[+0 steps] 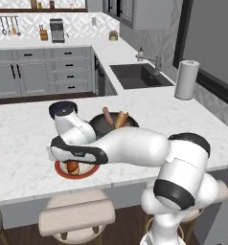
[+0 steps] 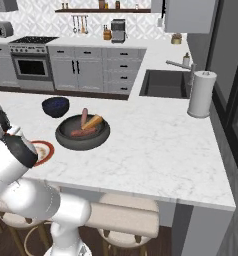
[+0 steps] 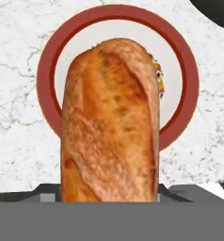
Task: Place one bun and one sausage from the bowl on each plate.
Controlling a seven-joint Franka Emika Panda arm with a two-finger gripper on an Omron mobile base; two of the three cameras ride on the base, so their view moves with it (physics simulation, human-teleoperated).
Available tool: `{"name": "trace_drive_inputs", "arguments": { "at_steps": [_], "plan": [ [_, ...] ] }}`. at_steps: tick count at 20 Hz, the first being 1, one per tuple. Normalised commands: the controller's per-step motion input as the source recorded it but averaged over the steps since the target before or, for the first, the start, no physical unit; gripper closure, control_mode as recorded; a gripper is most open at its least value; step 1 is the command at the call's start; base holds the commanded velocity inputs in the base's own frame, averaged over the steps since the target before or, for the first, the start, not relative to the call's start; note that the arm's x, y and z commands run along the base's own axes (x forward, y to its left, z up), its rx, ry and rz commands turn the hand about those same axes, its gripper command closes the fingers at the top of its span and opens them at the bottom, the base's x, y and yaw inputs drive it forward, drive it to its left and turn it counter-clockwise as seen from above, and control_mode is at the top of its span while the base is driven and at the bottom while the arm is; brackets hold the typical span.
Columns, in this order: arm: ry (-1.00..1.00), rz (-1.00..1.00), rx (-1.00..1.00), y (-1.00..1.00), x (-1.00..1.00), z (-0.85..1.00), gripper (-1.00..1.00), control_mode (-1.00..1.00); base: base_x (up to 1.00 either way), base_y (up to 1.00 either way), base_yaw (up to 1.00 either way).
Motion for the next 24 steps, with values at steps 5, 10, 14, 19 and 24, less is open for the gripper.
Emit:
{"name": "trace_drive_inputs", "arguments": {
  "at_steps": [5, 10, 14, 19, 24],
  "plan": [
    [0.02, -0.15, -0.01, 0.0, 0.5, -0.57, 1.0, -1.0, 0.0, 0.0, 0.0],
    [0.0, -0.13, 0.0, 0.0, 0.18, -0.23, -1.0, -1.0, 0.0, 0.0, 0.0],
    [-0.01, -0.07, 0.0, 0.0, 0.25, -0.1, -1.0, -1.0, 0.0, 0.0, 0.0],
    [-0.06, -0.01, 0.0, 0.0, 0.19, -0.05, -1.0, -1.0, 0.0, 0.0, 0.0],
    [-0.11, -0.04, 0.0, -0.23, -0.31, 0.52, -1.0, -1.0, 0.0, 0.0, 0.0]
  ]
}}
